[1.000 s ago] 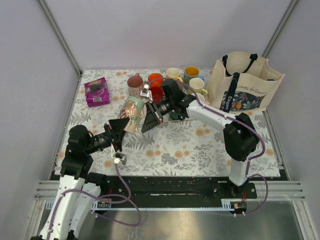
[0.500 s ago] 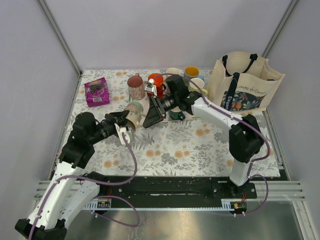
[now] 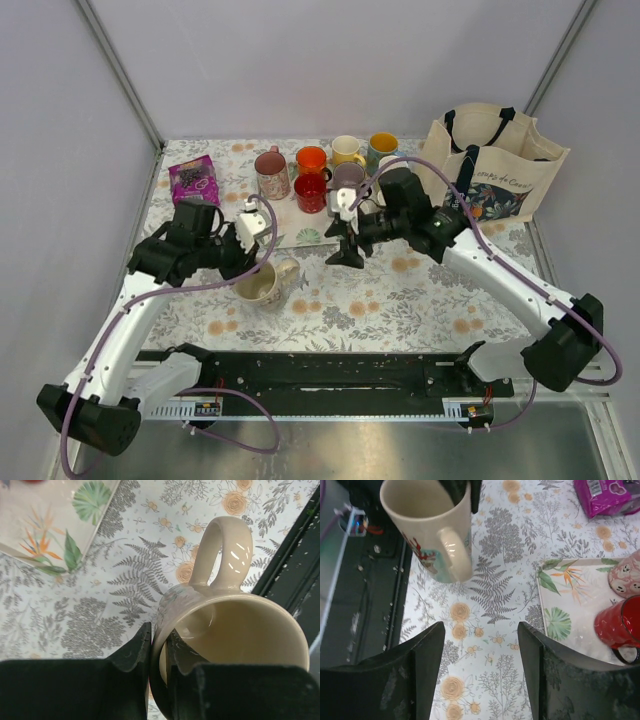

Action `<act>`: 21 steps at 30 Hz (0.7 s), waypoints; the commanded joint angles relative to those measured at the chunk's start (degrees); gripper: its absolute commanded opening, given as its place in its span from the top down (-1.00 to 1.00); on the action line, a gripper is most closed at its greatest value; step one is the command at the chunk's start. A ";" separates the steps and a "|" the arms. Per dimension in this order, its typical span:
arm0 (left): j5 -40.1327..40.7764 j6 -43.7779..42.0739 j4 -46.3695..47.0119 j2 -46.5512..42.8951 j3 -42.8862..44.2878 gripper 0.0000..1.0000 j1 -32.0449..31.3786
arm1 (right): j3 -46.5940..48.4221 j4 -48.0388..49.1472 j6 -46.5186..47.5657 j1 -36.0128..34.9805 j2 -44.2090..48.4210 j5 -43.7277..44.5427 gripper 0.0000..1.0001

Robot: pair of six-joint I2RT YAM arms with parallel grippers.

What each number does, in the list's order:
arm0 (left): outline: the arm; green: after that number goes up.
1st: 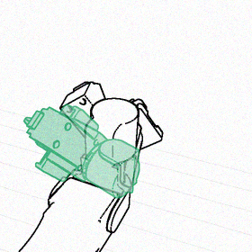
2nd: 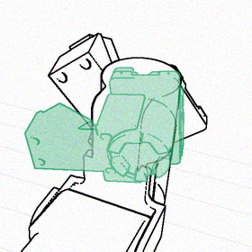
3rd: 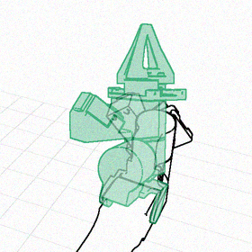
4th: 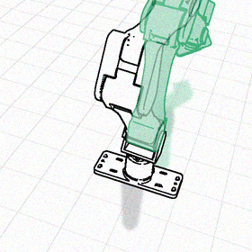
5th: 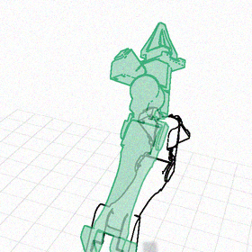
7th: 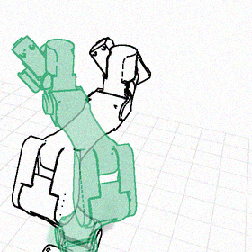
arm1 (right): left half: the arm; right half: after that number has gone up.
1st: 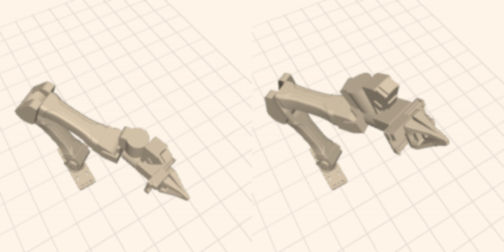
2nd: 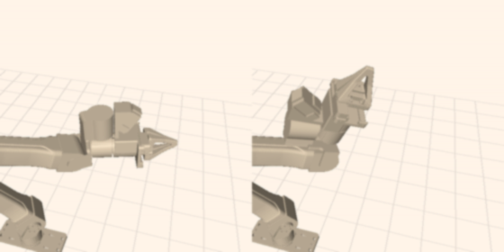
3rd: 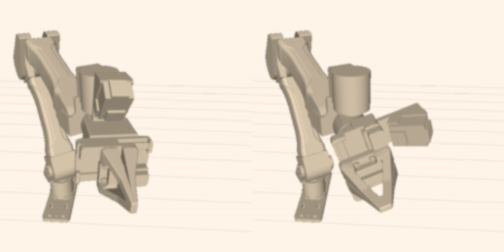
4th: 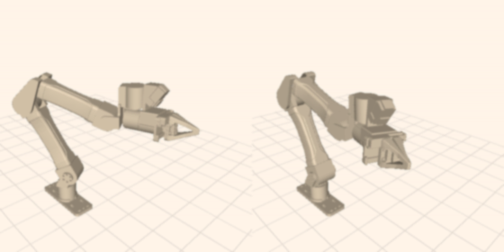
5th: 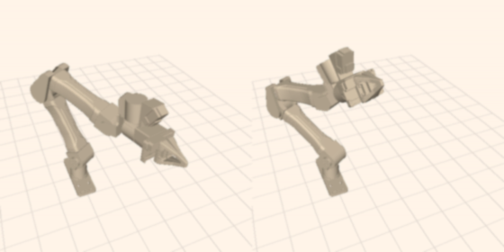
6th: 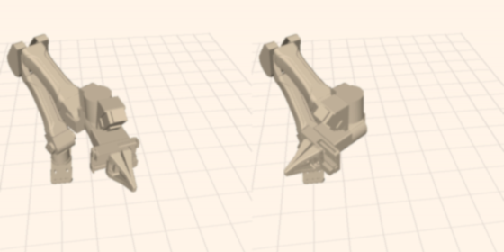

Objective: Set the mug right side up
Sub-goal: Turn over the cup at the center of the board.

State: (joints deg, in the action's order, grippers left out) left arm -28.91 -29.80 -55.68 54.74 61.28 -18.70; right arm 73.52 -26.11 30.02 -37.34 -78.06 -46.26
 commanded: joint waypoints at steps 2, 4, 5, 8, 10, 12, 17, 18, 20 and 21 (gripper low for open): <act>-5.90 8.71 5.32 -0.78 4.29 1.00 -0.02 | -3.56 5.19 13.14 -5.10 -1.56 7.76 -0.38; -6.86 8.36 4.79 -0.25 5.16 1.00 -0.02 | -1.54 5.80 11.82 -6.16 -3.93 7.59 -0.38; -7.65 8.27 4.53 0.19 5.60 1.00 -0.02 | -0.49 6.24 11.38 -6.86 -5.24 7.15 -0.38; -10.98 8.44 4.53 0.80 6.57 1.00 -0.11 | 0.66 9.14 10.93 -9.06 -7.10 7.15 -0.38; -12.83 8.71 4.62 1.50 7.01 1.00 -0.11 | 1.45 9.58 11.38 -10.55 -8.24 7.06 -0.38; -12.93 9.32 5.40 1.95 7.19 1.00 -0.11 | 2.16 9.76 10.42 -11.52 -9.03 5.66 -0.36; -10.48 9.67 7.33 2.48 7.37 1.00 -0.11 | 2.60 10.20 6.47 -12.93 -9.22 3.02 -0.18; -9.95 10.28 7.95 2.65 7.11 1.00 -0.02 | 2.51 10.20 5.41 -12.93 -9.47 2.67 0.03; -9.42 10.99 9.18 2.83 6.84 1.00 0.06 | 2.42 8.98 4.87 -12.93 -9.56 2.14 0.47; -9.07 11.43 9.71 2.83 6.75 1.00 0.15 | 2.25 8.71 4.52 -12.93 -9.56 2.14 0.72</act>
State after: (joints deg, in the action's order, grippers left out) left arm -36.12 -22.26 -54.26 58.04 65.17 -18.79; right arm 73.67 -18.63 36.47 -49.91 -87.64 -41.36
